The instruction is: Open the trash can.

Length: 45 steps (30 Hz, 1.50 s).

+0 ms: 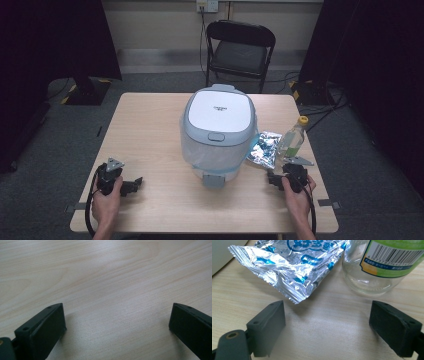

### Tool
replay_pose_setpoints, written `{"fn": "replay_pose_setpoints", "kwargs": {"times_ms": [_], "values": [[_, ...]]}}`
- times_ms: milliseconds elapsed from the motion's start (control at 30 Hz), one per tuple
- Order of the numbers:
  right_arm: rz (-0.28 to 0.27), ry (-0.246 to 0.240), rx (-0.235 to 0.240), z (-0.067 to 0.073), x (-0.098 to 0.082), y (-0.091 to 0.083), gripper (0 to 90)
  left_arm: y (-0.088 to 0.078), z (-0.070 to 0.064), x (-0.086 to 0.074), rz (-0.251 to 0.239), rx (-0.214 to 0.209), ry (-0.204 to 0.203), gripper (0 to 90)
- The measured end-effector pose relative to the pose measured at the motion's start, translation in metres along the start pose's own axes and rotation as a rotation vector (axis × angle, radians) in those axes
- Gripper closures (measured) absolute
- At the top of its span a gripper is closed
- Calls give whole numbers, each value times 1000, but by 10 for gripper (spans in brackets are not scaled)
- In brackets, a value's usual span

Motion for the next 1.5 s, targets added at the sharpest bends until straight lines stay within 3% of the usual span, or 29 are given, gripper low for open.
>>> {"fn": "replay_pose_setpoints", "kwargs": {"times_ms": [333,500,567,633,700,833,1033,1133,1300,1367,1500], "values": [[-3,10,-10,2,-2,-2,140,0,-1,0,3,17,-15,0],[36,-5,14,8,-4,-8,165,-2,-2,0,-2,13,-10,31],[21,-14,35,14,-3,-16,159,-3,-5,2,-22,14,-4,84],[3,-16,49,17,1,-21,162,-4,-5,5,-38,23,4,193],[-22,-25,67,22,6,-27,164,-3,-6,9,-53,19,-4,153],[-42,-53,112,35,16,-32,182,-2,-13,25,-104,-7,4,161],[-57,-91,148,54,30,-31,203,9,-27,62,-130,-78,2,163],[-74,-104,164,63,41,-28,210,19,-33,84,-133,-95,33,163],[-90,-126,149,70,59,-20,215,36,-45,120,-177,-142,26,164],[-93,-125,142,72,63,-15,224,44,-50,133,-195,-156,44,158],[-112,-116,132,75,69,-10,245,56,-59,150,-210,-179,25,161]]}}
Point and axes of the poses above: each handheld gripper's, and its own axes: y roughly forward along the jaws, x roughly out of its top, z roughly to its left, the point moved 7 cm from there along y, roughly forward along the jaws, and after that the axes turned 11 degrees about y, right-handed, at the moved point
